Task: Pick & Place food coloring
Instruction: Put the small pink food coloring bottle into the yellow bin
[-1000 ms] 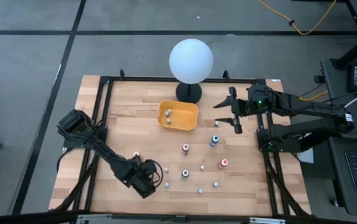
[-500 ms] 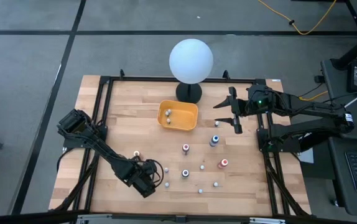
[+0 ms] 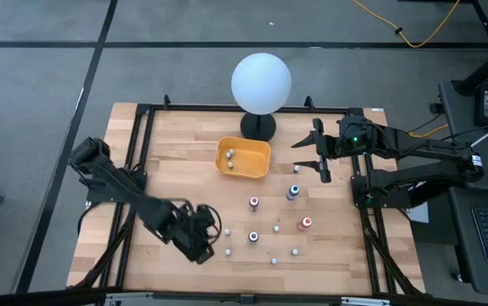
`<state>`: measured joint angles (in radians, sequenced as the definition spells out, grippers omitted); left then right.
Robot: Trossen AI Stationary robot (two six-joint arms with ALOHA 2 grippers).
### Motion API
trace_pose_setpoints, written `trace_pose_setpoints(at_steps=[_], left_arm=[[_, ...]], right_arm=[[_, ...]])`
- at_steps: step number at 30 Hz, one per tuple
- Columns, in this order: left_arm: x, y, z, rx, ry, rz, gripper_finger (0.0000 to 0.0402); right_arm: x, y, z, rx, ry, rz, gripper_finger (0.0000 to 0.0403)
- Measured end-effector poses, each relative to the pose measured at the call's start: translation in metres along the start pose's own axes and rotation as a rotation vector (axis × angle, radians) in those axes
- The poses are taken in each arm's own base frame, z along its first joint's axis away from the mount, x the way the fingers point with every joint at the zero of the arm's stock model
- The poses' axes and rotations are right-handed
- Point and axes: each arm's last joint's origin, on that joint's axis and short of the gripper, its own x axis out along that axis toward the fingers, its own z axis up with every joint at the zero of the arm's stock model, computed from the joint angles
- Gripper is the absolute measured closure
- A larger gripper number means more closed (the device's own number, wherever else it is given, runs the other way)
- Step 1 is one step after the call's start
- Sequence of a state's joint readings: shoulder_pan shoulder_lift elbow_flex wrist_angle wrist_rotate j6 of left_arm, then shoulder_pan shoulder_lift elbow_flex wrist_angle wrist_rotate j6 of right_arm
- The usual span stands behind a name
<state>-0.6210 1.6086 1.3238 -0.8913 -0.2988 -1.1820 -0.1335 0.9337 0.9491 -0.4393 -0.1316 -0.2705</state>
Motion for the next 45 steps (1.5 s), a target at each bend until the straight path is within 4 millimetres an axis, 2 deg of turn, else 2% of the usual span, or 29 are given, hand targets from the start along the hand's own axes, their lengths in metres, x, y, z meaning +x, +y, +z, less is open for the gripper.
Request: trace_pose_setpoints(at_steps=[3, 6, 8, 13, 20, 24, 27, 32, 39, 45], left_arm=[[-0.033, 0.008, 0.013, -0.025, -0.018, 0.024, 0.0344], [-0.054, 0.019, 0.025, -0.066, -0.052, 0.044, 0.0344], [-0.058, 0.025, 0.035, -0.101, -0.067, 0.047, 0.0344], [-0.052, 0.039, 0.062, -0.13, -0.062, 0.046, 0.0344], [-0.036, 0.074, 0.127, -0.146, -0.148, 0.021, 0.0344], [-0.028, 0.101, 0.153, -0.173, -0.158, 0.062, 0.0344], [-0.015, 0.116, 0.167, -0.167, -0.135, 0.084, 0.0344], [0.012, 0.132, 0.184, -0.141, -0.104, 0.112, 0.0344], [0.06, 0.151, 0.197, -0.092, -0.025, 0.198, 0.0345], [0.089, 0.163, 0.204, -0.062, 0.007, 0.228, 0.0345]], right_arm=[[0.0, 0.0, 0.0, 0.0, -0.001, 0.0, 0.0162], [0.0, 0.0, 0.0, 0.0, -0.001, 0.0, 0.0162], [0.0, 0.0, 0.0, 0.0, -0.001, 0.0, 0.0162], [0.0, 0.0, 0.0, 0.0, -0.001, 0.0, 0.0162], [0.0, 0.0, 0.0, 0.0, -0.001, 0.0, 0.0162], [0.0, 0.0, 0.0, 0.0, 0.0, 0.0, 0.0162], [0.0, 0.0, 0.0, 0.0, 0.0, 0.0, 0.0162], [0.0, 0.0, -0.001, 0.001, 0.005, 0.001, 0.0162], [0.0, 0.0, -0.001, 0.002, 0.011, 0.003, 0.0162], [0.0, 0.0, -0.001, 0.002, 0.012, 0.003, 0.0162]])
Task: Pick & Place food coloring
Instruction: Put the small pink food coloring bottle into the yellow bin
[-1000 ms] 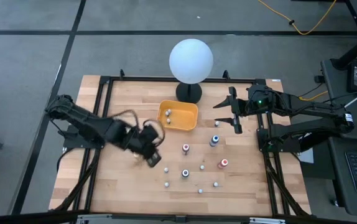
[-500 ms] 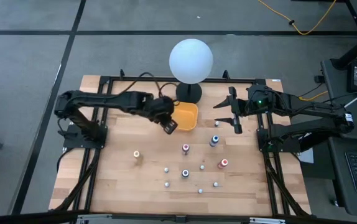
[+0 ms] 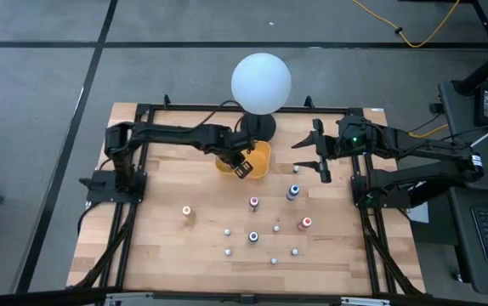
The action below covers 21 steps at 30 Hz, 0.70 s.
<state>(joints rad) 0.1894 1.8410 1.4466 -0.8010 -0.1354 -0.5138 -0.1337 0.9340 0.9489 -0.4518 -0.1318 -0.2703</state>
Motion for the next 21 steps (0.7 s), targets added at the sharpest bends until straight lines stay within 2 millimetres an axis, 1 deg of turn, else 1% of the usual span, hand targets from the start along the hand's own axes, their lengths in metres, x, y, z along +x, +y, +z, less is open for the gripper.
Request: trace_pose_setpoints(at_steps=[6, 12, 21], left_arm=[[0.019, 0.005, 0.003, 0.024, 0.02, 0.033, 0.0345], [0.031, 0.009, 0.004, 0.027, 0.041, 0.066, 0.0345], [0.036, 0.015, 0.005, 0.017, 0.043, 0.104, 0.0345]], right_arm=[[0.0, 0.0, 0.0, 0.0, 0.001, 0.0, 0.0162], [0.0, 0.0, 0.0, 0.0, 0.004, 0.001, 0.0162], [0.0, 0.0, -0.001, 0.001, 0.008, 0.002, 0.0162]])
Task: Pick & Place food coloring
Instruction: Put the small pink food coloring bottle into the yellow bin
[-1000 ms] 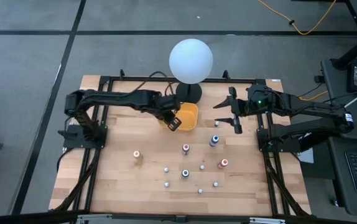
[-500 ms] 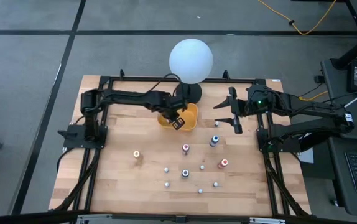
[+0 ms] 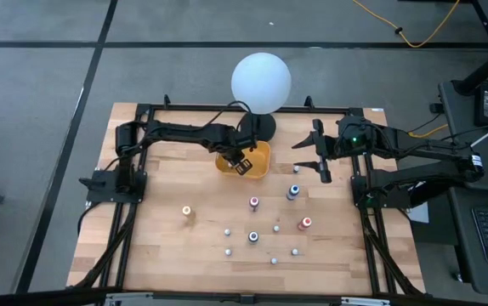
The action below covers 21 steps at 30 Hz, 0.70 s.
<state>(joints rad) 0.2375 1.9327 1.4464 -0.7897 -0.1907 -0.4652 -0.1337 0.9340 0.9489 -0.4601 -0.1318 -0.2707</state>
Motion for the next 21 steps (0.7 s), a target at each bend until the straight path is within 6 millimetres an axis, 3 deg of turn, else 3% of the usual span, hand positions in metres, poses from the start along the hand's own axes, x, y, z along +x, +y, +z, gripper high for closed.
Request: trace_pose_setpoints(at_steps=[6, 14, 21], left_arm=[[0.005, 0.004, -0.001, 0.0, 0.001, 0.015, 0.0345], [0.019, 0.003, -0.02, -0.004, 0.055, 0.027, 0.0345], [0.019, 0.001, -0.017, -0.01, 0.021, 0.011, 0.0345]], right_arm=[[0.0, 0.001, -0.002, 0.003, 0.019, 0.005, 0.0162], [0.0, 0.001, -0.003, 0.005, 0.034, 0.009, 0.0162], [0.0, 0.001, -0.003, 0.004, 0.031, 0.009, 0.0162]])
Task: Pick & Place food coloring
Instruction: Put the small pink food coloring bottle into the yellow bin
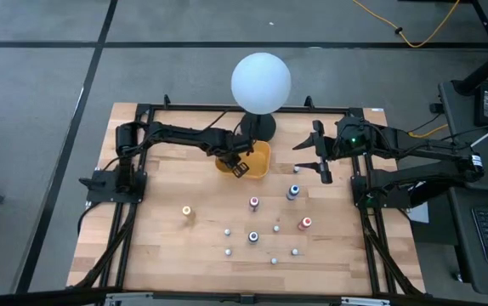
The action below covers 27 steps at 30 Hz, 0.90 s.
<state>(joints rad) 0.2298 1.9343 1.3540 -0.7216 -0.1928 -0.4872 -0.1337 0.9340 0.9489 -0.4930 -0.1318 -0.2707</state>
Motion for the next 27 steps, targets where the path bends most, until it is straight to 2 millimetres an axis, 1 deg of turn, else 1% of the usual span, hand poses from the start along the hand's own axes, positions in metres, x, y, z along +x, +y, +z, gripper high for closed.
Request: trace_pose_setpoints(at_steps=[8, 17, 27], left_arm=[[0.0007, 0.0038, 0.002, -0.006, -0.008, 0.018, 0.0344], [0.0008, 0.0037, 0.0019, -0.006, -0.002, 0.009, 0.032], [0.0007, 0.0037, 0.0019, -0.006, -0.006, 0.015, 0.0316]], right_arm=[[0.0, 0.0, 0.0001, 0.0, -0.001, 0.0, 0.0162], [0.0, 0.0, 0.0002, 0.0, -0.002, -0.001, 0.0162], [0.0, 0.0, 0.0002, 0.0, -0.002, -0.001, 0.0162]])
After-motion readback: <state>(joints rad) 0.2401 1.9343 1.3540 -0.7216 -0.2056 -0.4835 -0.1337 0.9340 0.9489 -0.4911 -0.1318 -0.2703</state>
